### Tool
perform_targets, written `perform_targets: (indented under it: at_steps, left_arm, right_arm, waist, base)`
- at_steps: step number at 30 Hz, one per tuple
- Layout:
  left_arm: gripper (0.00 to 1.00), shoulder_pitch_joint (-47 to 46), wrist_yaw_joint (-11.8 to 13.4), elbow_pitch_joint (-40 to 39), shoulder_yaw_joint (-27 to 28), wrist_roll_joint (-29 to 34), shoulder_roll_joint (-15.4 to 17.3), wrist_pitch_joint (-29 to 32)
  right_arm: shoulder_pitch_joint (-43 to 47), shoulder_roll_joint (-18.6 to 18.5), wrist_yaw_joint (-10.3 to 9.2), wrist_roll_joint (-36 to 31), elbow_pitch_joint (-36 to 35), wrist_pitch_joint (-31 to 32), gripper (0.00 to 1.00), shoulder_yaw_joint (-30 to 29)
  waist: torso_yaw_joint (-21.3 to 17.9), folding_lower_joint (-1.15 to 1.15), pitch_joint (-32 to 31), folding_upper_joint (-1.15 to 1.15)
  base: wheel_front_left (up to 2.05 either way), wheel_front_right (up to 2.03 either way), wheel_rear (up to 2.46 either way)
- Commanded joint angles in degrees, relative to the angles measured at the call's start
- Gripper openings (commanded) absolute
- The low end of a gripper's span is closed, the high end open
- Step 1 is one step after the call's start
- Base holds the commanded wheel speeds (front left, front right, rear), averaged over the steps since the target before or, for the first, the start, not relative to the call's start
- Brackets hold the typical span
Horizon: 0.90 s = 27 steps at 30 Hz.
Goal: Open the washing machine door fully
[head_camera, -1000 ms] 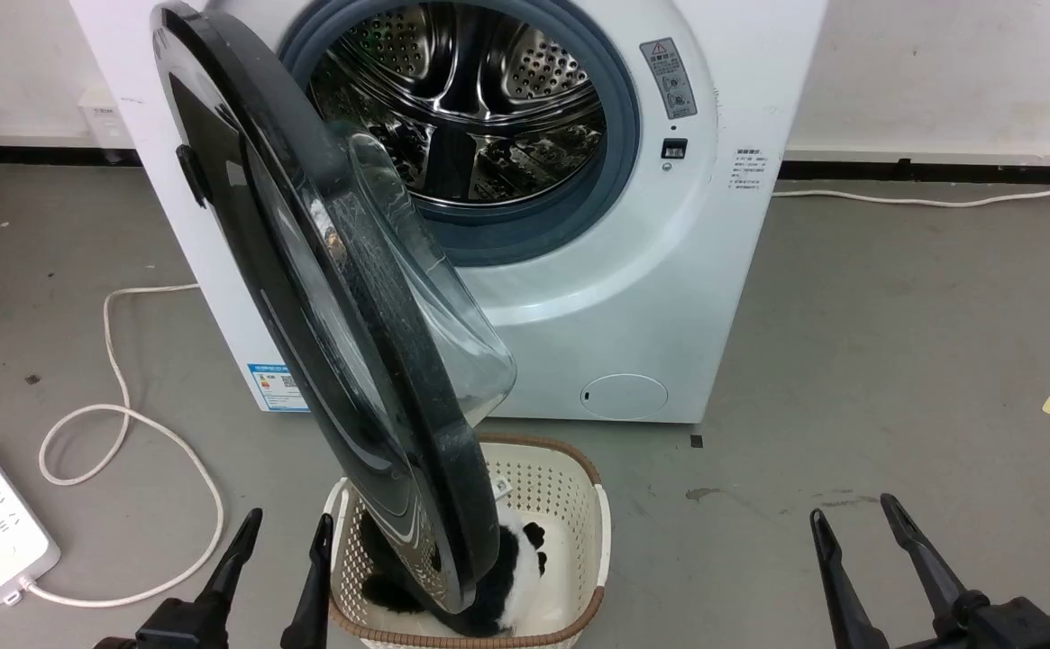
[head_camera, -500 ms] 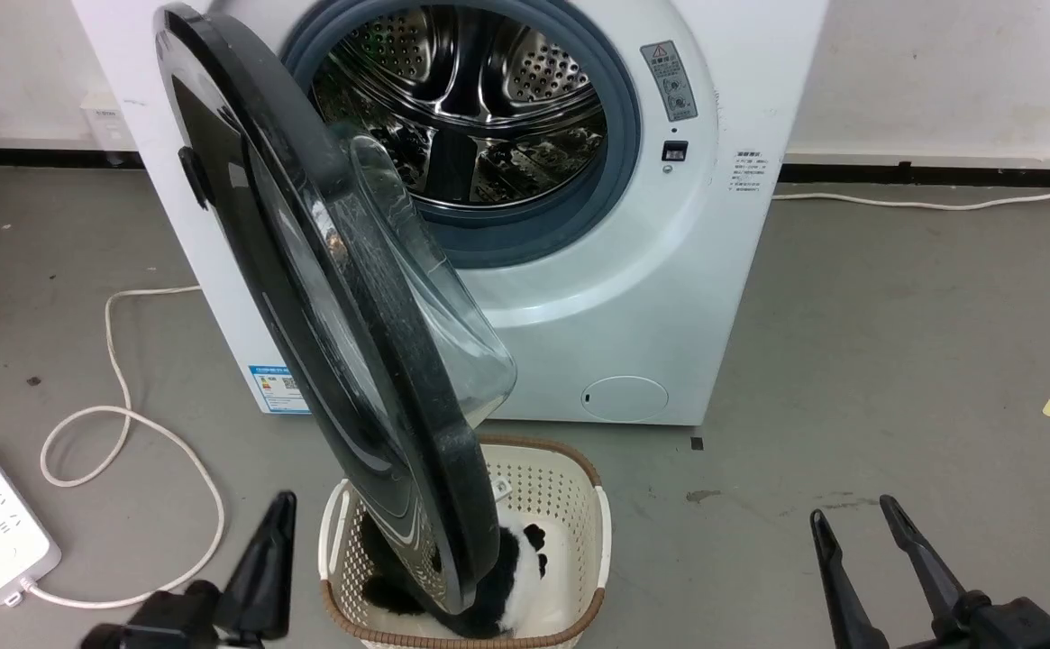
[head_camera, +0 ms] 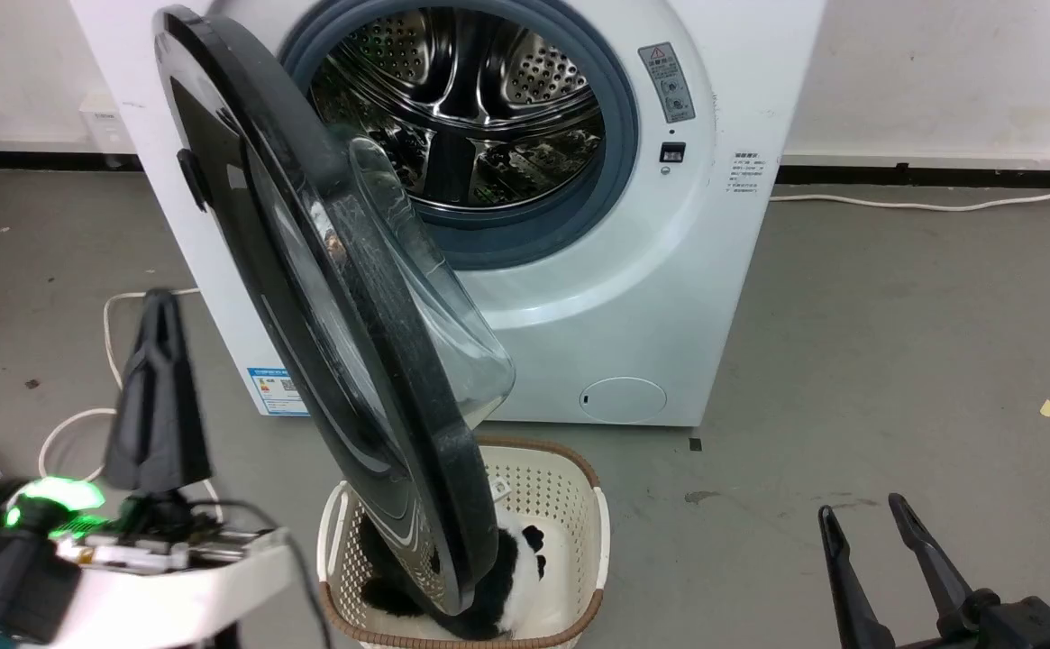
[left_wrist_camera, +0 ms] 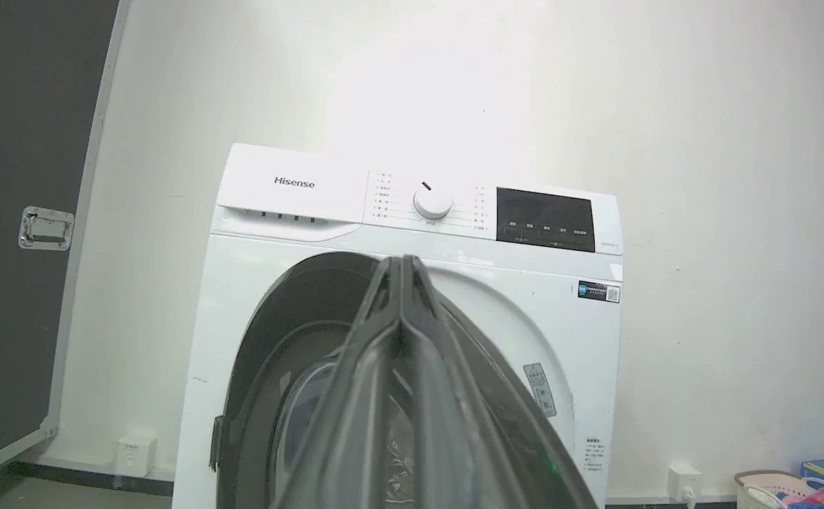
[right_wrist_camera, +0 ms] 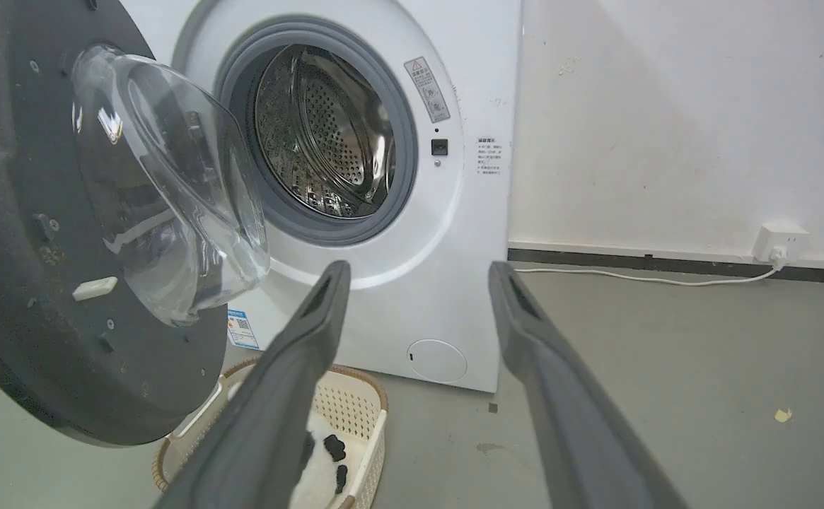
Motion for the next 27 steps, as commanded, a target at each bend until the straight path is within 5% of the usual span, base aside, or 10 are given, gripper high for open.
perform_targets:
  at_steps: [1,9,15,22,27]
  left_arm:
    - [0.0,-0.62,-0.19,-0.24,-0.39,0.08,-0.46,-0.24]
    - [0.0,0.64,-0.19,-0.92,-13.7,2.92,0.85,-0.24]
    - [0.0,4.2,-0.19,7.85,-24.13,3.16,1.93,0.31]
    - [0.0,2.85,-0.19,17.32,-27.0,1.67,2.22,0.96]
    - [0.0,0.53,0.72,27.14,-23.89,-0.31,2.24,0.4]
  right_arm:
    - [-0.1,0.21,-0.05,0.13,-0.11,-0.25,1.0,-0.02]
    - [-0.11,0.21,-0.05,-0.03,0.26,-0.25,1.0,0.39]
    - [-0.07,0.21,-0.05,0.77,0.56,-0.25,1.0,0.09]
    - [-0.16,0.21,-0.05,0.84,0.75,-0.25,1.0,0.5]
    - [-0.3,0.21,-0.05,0.91,0.65,-0.25,1.0,0.4]
  waist:
    - [-0.06,0.0,0.0,0.0]
    - [-1.04,0.0,0.03,0.0]
    - [-1.76,0.0,0.46,0.0]
    - [-2.11,0.0,1.11,0.0]
    - [-1.66,0.0,2.11,0.0]
  base:
    - [0.0,0.0,0.0]
    - [0.0,0.0,0.0]
    - [0.0,0.0,0.0]
    - [0.0,0.0,0.0]
    - [0.0,0.0,0.0]
